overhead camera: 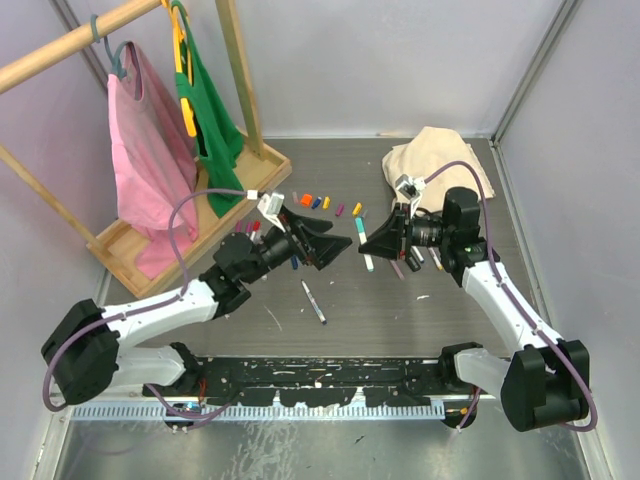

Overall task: Open the pen caps
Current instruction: Pick up the pen from the center of the board, then open the pen cap from the pen.

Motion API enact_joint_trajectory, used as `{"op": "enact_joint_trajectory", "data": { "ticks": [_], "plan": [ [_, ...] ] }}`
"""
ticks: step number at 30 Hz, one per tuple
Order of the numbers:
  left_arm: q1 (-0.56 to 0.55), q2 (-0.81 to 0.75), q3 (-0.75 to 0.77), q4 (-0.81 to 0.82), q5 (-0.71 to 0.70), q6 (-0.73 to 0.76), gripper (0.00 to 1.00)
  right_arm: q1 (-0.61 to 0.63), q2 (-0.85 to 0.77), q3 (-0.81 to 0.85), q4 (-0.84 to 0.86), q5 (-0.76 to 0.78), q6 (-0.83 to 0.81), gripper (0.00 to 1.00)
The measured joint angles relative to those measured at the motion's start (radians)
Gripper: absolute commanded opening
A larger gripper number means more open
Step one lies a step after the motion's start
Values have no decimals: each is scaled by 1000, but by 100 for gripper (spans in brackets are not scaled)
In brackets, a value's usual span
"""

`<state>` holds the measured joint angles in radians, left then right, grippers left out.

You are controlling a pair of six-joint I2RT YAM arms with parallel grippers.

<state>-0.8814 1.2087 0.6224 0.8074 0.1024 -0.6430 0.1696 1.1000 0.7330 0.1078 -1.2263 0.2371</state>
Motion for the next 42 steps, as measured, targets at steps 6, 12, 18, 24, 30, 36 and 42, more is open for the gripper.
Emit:
{"op": "enact_joint_trajectory", "data": {
  "ticks": [6, 12, 18, 24, 30, 36, 42],
  "plan": [
    [84, 97, 84, -10, 162, -141, 85, 0, 5, 0, -45, -38, -45, 1],
    [100, 249, 161, 18, 274, -270, 54, 0, 19, 0, -72, -52, -62, 1],
    [100, 322, 219, 48, 332, -338, 35, 1, 19, 4, -89, -56, -74, 1],
    [100, 323, 227, 71, 349, -355, 1, 2, 20, 11, -92, -60, -77, 1],
    [102, 324, 227, 65, 348, -321, 0, 2, 20, 12, -103, -58, -66, 1],
    [126, 297, 234, -22, 333, -248, 0, 32, 64, 16, -85, -32, -70, 1],
    [243, 272, 288, -90, 302, -239, 0, 101, 125, 32, -74, 30, -95, 1]
  ]
}}
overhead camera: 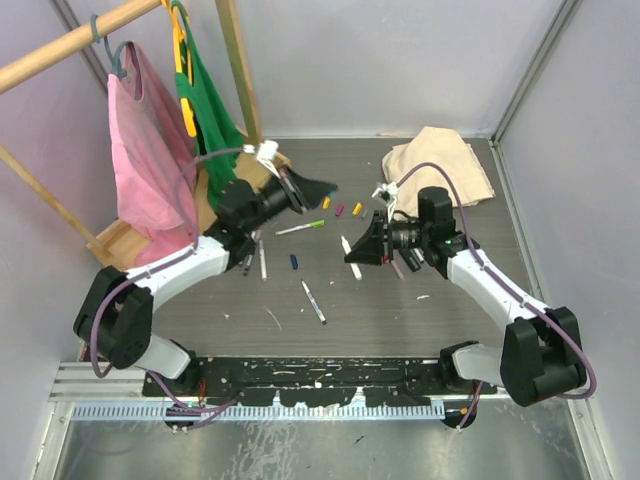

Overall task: Open the pen caps
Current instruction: Open the pen cap from the pen, then place the pen at the center of the board.

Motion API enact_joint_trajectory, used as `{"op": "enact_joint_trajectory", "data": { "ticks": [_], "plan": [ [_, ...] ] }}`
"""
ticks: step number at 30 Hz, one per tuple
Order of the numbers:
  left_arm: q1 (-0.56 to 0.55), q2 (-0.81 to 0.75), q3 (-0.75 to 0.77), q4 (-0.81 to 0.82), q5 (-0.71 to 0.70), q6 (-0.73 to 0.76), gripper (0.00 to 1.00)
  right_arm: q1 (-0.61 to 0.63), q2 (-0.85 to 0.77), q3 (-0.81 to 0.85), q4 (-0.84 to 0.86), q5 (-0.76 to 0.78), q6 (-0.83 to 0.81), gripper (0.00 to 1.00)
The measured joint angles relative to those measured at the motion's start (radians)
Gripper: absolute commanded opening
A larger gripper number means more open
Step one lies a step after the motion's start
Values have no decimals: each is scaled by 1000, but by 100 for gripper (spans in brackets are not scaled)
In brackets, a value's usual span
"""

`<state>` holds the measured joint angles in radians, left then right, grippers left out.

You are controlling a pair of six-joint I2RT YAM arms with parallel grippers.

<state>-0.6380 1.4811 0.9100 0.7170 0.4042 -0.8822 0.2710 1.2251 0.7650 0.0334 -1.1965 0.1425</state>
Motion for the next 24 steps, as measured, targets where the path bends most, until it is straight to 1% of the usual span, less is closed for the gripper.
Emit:
{"op": "enact_joint_trajectory", "data": {
  "ticks": [2, 4, 7, 10, 14, 17, 20, 24],
  "plan": [
    [69, -24, 32, 4, -55, 2, 0, 27, 19, -5, -16, 2, -7, 1],
    [105, -54, 35, 3, -98, 6, 0, 45, 32, -7, -24, 10, -10, 1],
    [105, -114, 0, -10, -151, 17, 0, 76, 50, -12, -30, 51, -13, 1],
    [95, -154, -62, -61, -196, 34, 0, 119, 78, -19, -31, 138, -11, 1],
    [91, -157, -122, -211, -265, 37, 0, 198, 156, -21, -29, 262, 10, 1],
    [91, -137, -127, -359, -325, 34, 0, 251, 231, -23, -27, 356, 55, 1],
    [91, -93, -126, -480, -373, 25, 0, 303, 304, -20, -32, 463, 112, 2],
    [83, 8, -94, -643, -420, 4, 0, 370, 389, 5, -65, 595, 172, 4]
  ]
}}
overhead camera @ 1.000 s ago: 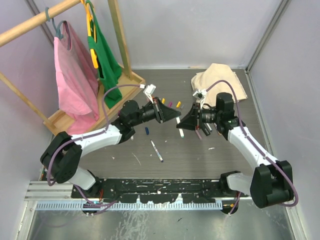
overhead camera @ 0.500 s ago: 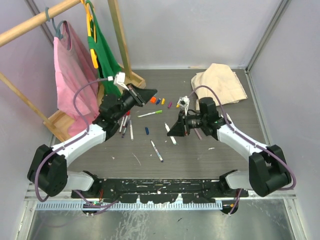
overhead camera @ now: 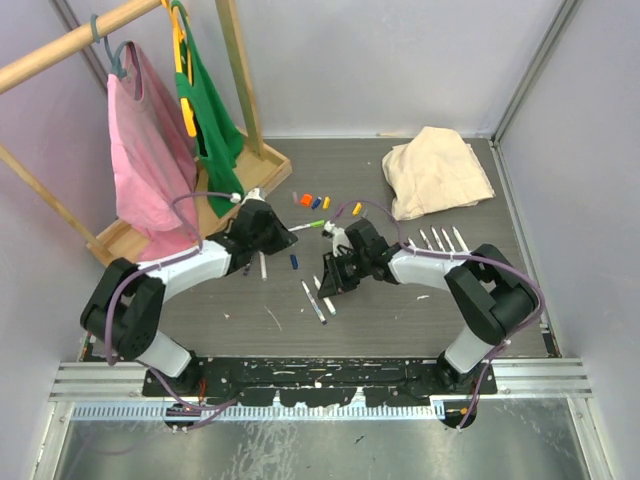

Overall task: Open the pen caps
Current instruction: Place the pen at the center of the board, then place the pen cap at the center of the board.

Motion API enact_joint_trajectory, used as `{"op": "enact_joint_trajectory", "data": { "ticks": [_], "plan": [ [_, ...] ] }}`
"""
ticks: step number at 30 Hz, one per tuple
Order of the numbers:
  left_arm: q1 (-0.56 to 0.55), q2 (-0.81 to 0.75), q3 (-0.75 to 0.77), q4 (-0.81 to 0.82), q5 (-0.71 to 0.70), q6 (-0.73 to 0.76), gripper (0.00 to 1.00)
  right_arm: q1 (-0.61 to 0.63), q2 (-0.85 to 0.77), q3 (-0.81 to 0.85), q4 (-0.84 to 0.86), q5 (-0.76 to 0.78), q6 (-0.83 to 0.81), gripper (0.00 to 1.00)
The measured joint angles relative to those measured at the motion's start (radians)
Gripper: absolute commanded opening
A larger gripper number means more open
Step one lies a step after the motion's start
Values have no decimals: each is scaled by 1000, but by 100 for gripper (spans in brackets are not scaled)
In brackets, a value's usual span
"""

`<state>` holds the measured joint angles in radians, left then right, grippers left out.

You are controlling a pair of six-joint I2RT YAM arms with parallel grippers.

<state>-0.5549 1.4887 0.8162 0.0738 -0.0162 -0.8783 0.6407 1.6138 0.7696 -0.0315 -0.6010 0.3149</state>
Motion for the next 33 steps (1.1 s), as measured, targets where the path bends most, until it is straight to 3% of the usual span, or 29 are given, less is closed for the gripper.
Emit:
{"op": "enact_joint_trajectory", "data": {
  "ticks": [6, 14, 26, 33],
  "plan": [
    [-44, 157, 137, -177, -59, -1, 0, 40, 25, 8, -8, 124, 45, 10],
    [-89, 259, 231, -266, -91, 0, 2, 38, 47, 14, -10, 180, 63, 15],
    [-117, 323, 265, -326, -129, -4, 21, 38, 64, 29, -14, 181, 64, 26],
    [-119, 336, 285, -329, -134, -5, 26, 38, 76, 44, -16, 179, 64, 29]
  ]
}}
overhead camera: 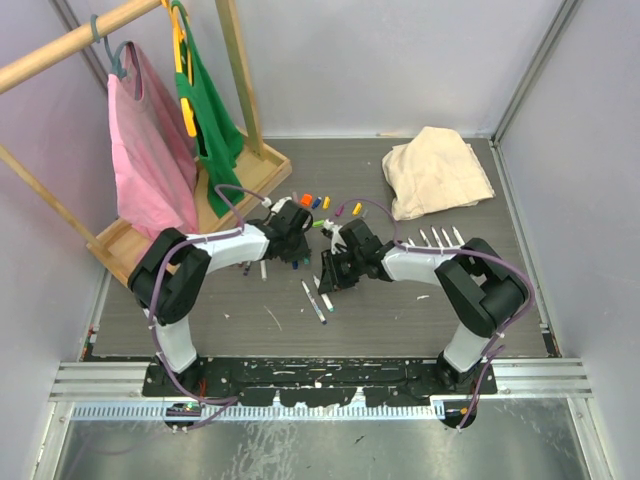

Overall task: Open the pen caps
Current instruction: Place the pen cap at the center of the board.

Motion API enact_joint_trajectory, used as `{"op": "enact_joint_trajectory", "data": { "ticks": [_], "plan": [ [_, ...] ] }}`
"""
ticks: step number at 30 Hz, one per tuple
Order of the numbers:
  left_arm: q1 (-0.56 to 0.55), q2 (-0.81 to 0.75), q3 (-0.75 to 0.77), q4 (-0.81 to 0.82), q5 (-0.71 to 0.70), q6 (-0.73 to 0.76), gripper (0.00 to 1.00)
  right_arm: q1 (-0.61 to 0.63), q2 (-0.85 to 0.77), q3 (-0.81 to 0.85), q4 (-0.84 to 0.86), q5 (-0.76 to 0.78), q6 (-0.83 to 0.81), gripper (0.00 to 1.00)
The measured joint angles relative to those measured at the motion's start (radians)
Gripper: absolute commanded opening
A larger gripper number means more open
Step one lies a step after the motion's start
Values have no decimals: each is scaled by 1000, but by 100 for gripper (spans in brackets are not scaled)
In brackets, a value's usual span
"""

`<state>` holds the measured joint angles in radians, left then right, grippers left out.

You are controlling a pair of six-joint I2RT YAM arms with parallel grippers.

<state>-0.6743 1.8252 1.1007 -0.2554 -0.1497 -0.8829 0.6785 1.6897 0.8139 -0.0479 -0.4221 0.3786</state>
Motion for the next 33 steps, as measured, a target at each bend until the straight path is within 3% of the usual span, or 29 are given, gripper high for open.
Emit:
{"op": "enact_joint_trajectory", "data": {
  "ticks": [13, 19, 22, 26, 29, 33],
  "plan": [
    [0, -3, 5, -6, -5, 4, 30, 0, 7, 24, -27, -18, -14, 39],
    [0, -74, 4, -29, -31, 67, 32, -35, -14, 50, -66, -44, -53, 40],
    [1, -110, 7, -29, -40, 150, 43, -76, -54, 59, -87, -76, -79, 41],
    [6, -128, 10, -19, -45, 328, 65, -135, -101, 97, -126, -167, -166, 42],
    [10, -129, 10, 3, -42, 489, 76, -180, -134, 129, -182, -282, -283, 41],
    [23, -128, 19, 7, -19, 674, 82, -241, -192, 175, -295, -417, -465, 41]
  ]
}}
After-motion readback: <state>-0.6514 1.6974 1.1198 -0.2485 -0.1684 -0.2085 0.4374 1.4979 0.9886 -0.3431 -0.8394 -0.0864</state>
